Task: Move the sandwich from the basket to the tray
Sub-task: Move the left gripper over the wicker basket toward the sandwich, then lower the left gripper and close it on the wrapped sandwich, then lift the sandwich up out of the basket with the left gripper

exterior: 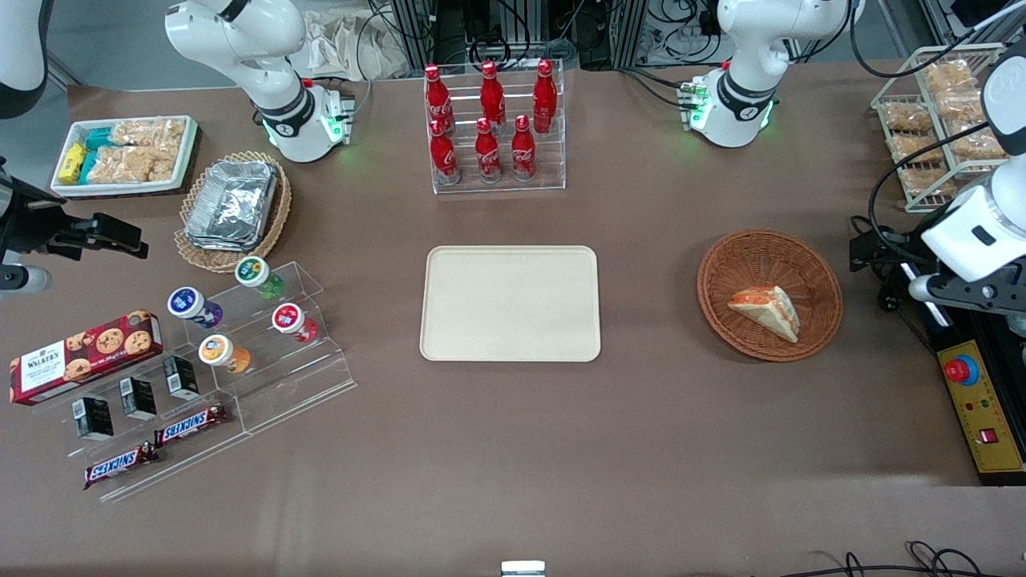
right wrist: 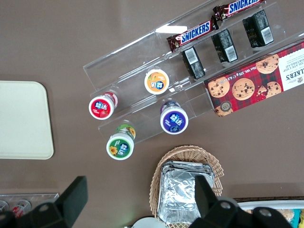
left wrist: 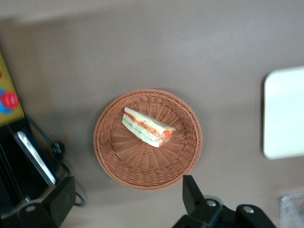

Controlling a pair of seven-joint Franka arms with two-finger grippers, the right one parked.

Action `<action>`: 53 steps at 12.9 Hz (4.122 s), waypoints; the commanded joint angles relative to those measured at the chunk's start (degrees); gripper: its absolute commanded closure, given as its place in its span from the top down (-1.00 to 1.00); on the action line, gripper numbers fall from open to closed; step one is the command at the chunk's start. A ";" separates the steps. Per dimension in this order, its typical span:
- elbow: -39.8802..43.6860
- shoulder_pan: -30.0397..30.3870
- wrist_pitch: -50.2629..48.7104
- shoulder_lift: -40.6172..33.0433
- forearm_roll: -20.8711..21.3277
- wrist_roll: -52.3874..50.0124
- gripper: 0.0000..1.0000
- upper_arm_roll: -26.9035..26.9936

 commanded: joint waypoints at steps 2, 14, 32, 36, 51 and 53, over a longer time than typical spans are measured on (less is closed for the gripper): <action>-4.51 0.48 4.60 -0.85 0.18 -23.84 1.00 -0.77; -34.42 0.22 34.41 -1.14 0.62 -67.72 1.00 -1.13; -42.59 0.04 51.82 5.47 0.80 -68.72 -0.52 -2.97; -42.07 0.04 51.65 4.77 0.80 -68.28 -1.00 -2.97; -6.03 0.13 -0.12 -2.53 0.27 -33.38 -1.00 -15.51; -6.03 0.13 0.84 -1.31 0.01 -35.30 -1.00 -21.66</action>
